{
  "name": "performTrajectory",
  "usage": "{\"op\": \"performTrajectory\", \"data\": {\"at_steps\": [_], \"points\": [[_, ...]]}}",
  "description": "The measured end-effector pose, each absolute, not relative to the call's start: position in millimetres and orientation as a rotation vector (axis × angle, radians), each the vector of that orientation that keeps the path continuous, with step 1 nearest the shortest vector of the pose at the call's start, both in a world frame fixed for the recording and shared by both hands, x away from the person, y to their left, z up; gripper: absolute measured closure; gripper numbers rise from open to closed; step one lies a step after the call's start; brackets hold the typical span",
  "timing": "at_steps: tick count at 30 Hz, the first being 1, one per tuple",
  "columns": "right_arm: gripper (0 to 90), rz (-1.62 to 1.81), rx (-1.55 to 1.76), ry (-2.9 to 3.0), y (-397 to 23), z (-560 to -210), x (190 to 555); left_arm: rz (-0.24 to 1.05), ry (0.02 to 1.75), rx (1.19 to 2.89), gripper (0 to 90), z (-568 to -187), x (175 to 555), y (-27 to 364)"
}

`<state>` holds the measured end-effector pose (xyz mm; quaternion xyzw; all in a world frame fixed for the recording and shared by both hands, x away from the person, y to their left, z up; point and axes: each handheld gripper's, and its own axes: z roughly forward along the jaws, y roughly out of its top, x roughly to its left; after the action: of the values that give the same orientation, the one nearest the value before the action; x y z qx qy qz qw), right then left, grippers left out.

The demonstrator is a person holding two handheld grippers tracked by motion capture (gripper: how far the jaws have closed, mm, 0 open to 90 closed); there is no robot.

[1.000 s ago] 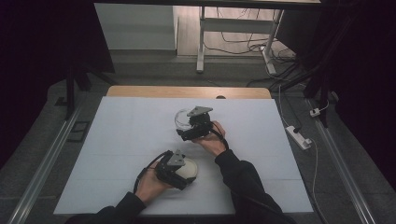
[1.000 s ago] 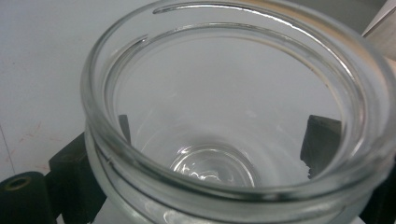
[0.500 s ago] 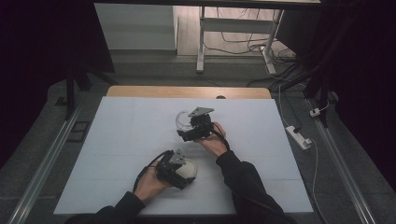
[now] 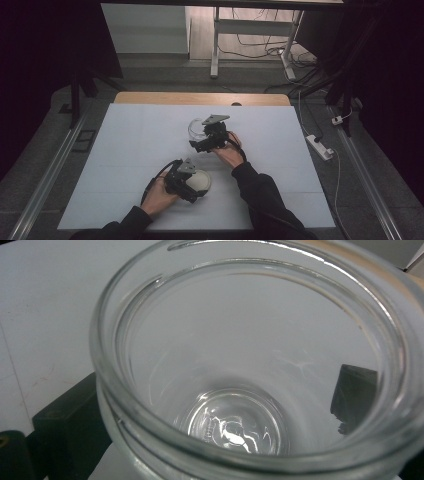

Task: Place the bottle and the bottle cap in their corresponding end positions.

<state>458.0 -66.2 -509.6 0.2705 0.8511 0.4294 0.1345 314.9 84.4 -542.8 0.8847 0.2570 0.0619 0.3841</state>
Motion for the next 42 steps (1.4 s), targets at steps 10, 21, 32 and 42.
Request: {"op": "performTrajectory", "data": {"at_steps": [10, 21, 32, 42], "points": [[0.0, 1.211, 0.803, 2.484, -69.9, -502.3, 454.1, 0.121, 0.650, 2.229, 0.0, -535.9, 310.0, 94.8], [0.0, 1.197, 0.826, 2.484, -81.5, -498.4, 438.3, 0.070, 0.647, 2.224, 0.0, -529.4, 303.8, 107.2], [0.0, 1.150, 0.843, 2.525, -85.5, -499.7, 420.5, 0.047, 0.675, 2.198, 0.0, -521.6, 298.7, 125.4], [0.0, 1.196, 0.786, 2.576, -90.0, -498.6, 401.7, 0.073, 0.698, 2.201, 0.0, -518.7, 290.8, 137.0]]}}
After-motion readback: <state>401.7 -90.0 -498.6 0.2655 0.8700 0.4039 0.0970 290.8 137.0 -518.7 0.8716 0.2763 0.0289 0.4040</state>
